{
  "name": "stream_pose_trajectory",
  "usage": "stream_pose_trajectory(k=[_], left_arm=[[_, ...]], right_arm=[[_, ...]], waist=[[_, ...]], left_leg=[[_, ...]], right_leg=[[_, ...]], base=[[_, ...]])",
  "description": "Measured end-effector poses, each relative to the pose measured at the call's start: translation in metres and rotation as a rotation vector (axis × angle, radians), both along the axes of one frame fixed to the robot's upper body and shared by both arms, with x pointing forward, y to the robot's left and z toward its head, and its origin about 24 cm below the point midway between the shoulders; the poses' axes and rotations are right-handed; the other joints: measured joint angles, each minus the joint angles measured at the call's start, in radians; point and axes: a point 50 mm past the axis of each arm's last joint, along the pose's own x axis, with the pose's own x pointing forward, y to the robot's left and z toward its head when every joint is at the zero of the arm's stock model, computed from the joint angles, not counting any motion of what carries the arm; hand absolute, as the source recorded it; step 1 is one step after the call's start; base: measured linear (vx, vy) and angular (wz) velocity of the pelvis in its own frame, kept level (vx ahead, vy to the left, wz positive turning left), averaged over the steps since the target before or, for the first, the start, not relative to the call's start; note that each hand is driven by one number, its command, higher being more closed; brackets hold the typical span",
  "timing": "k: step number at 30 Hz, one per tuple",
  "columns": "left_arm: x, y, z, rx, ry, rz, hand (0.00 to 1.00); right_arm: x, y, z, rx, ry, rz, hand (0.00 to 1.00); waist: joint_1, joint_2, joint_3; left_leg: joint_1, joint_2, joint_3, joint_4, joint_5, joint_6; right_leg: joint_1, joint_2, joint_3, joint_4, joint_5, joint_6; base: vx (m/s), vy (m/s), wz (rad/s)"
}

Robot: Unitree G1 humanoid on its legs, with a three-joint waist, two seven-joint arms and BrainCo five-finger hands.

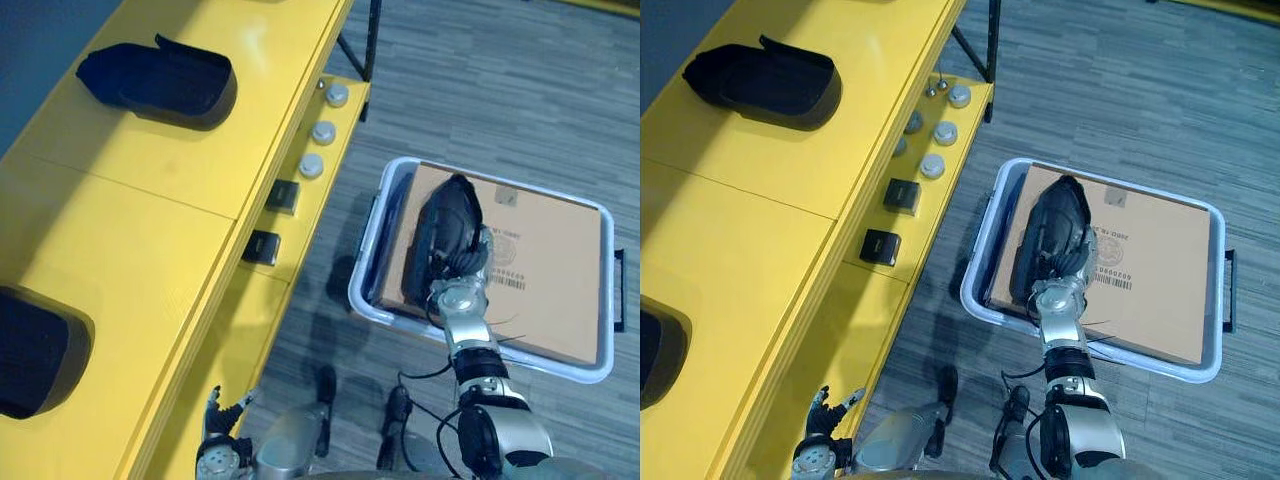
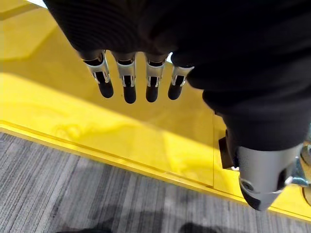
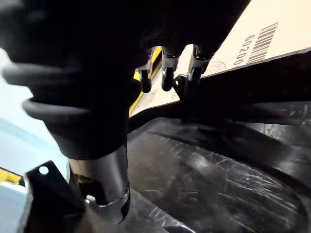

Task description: Walk over and take plastic housings, then place them on the shelf

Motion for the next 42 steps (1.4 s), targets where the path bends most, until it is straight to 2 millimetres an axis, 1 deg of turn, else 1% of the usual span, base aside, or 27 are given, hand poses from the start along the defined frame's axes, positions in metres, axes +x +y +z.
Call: stream_pose_trajectory(k=[3,9,13,17,21,23,25,27,31,35,36,37,40,41,42], left_arm=[[0.0,0.0,0.0,0.001,0.0,-0.005,0.0],[0.0,0.0,0.0,0.001,0.003,-0.005,0.0],[-0.001,0.002,0.0,0.004,0.006,-0.007,0.0],[-0.001,0.004,0.0,0.009,0.006,-0.008,0.0],[-0.001,0.004,0.0,0.012,0.007,-0.012,0.0],[-0.001,0.005,0.0,0.012,0.008,-0.012,0.0],[-0.002,0.006,0.0,0.016,0.012,-0.015,0.0],[-0.002,0.007,0.0,0.017,0.013,-0.022,0.0],[-0.004,0.01,-0.001,0.02,0.027,-0.029,0.0],[-0.006,0.011,-0.003,0.019,0.04,-0.028,0.0],[-0.009,0.011,-0.005,0.018,0.053,-0.028,0.0],[-0.009,0.011,-0.005,0.018,0.052,-0.028,0.0],[-0.009,0.011,-0.005,0.018,0.053,-0.028,0.0],[-0.009,0.011,-0.005,0.018,0.053,-0.028,0.0],[-0.009,0.01,-0.005,0.017,0.05,-0.029,0.0]], right_arm=[[0.002,0.001,0.003,-0.002,-0.013,0.001,0.0],[0.003,0.008,0.009,-0.022,-0.041,0.041,0.0],[-0.004,0.013,0.01,-0.044,-0.069,0.073,0.0],[-0.011,0.013,0.019,-0.049,-0.145,0.093,0.0],[-0.016,0.013,0.032,-0.064,-0.224,0.104,0.0],[-0.019,0.013,0.035,-0.068,-0.243,0.104,0.0],[-0.025,0.013,0.039,-0.076,-0.275,0.125,0.0],[-0.028,0.012,0.039,-0.079,-0.278,0.124,0.0],[-0.034,0.009,0.029,-0.08,-0.242,0.118,0.0],[-0.036,0.002,0.017,-0.08,-0.185,0.109,0.0],[-0.038,-0.007,-0.006,-0.073,-0.071,0.091,0.0],[-0.039,-0.01,-0.014,-0.077,-0.029,0.084,0.0],[-0.039,-0.015,-0.021,-0.073,0.022,0.065,0.0],[-0.037,-0.016,-0.023,-0.068,0.031,0.059,0.0],[-0.031,-0.019,-0.025,-0.049,0.055,0.036,0.0]], waist=[[-0.001,-0.001,0.001],[-0.002,-0.001,0.001],[-0.003,-0.002,0.0],[-0.005,-0.005,-0.001],[-0.007,-0.016,-0.008],[-0.008,-0.018,-0.011],[-0.009,-0.036,-0.025],[-0.011,-0.046,-0.032],[-0.014,-0.063,-0.045],[-0.02,-0.062,-0.053],[-0.027,-0.059,-0.067],[-0.027,-0.058,-0.067],[-0.026,-0.056,-0.066],[-0.026,-0.054,-0.065],[-0.026,-0.051,-0.064]], left_leg=[[0.001,-0.001,0.001,-0.024,0.014,0.003],[0.012,0.0,0.019,-0.034,0.015,0.002],[0.039,0.0,0.022,-0.053,0.018,0.004],[0.056,0.0,0.02,-0.06,0.018,0.004],[0.066,0.0,0.02,-0.06,0.018,0.004],[0.079,0.0,0.02,-0.06,0.018,0.004],[0.085,0.001,0.021,-0.06,0.018,0.004],[0.087,0.001,0.023,-0.06,0.018,0.004],[0.091,-0.001,0.025,-0.059,0.019,0.002],[0.087,-0.002,0.026,-0.061,0.023,-0.003],[0.072,-0.001,0.023,-0.063,0.031,-0.005],[0.066,-0.001,0.022,-0.064,0.034,-0.005],[0.052,-0.001,0.018,-0.07,0.05,-0.004],[0.05,-0.001,0.016,-0.073,0.053,-0.003],[0.042,-0.001,0.013,-0.079,0.061,-0.001]], right_leg=[[-0.01,-0.001,0.002,0.0,0.0,0.0],[-0.012,0.0,0.015,-0.003,0.0,0.0],[0.003,0.001,0.027,-0.004,0.0,0.0],[0.017,0.001,0.027,-0.004,0.0,0.0],[0.026,0.001,0.028,-0.003,0.0,0.0],[0.04,0.0,0.028,-0.003,0.0,0.0],[0.045,0.001,0.03,-0.003,0.0,0.0],[0.045,0.002,0.031,-0.004,0.0,0.0],[0.048,0.0,0.033,-0.004,0.0,0.001],[0.043,-0.001,0.033,-0.005,-0.001,0.001],[0.028,0.001,0.032,-0.005,-0.001,0.001],[0.022,0.001,0.031,-0.005,-0.001,0.0],[0.007,0.002,0.029,-0.005,0.001,-0.002],[0.005,0.002,0.028,-0.005,0.002,-0.002],[-0.005,0.003,0.024,-0.005,0.005,-0.006]], base=[[-0.01,-0.002,0.0],[0.01,-0.007,-0.09],[0.04,-0.007,-0.05],[0.03,-0.003,0.0],[0.0,0.0,0.0],[0.0,0.0,0.0],[-0.01,-0.011,-0.02],[-0.03,-0.024,-0.03],[-0.04,-0.016,-0.03],[-0.05,-0.024,-0.02],[-0.05,-0.048,0.01],[-0.05,-0.053,0.03],[0.01,-0.024,0.05],[0.02,-0.018,0.05],[0.02,-0.017,0.1]])
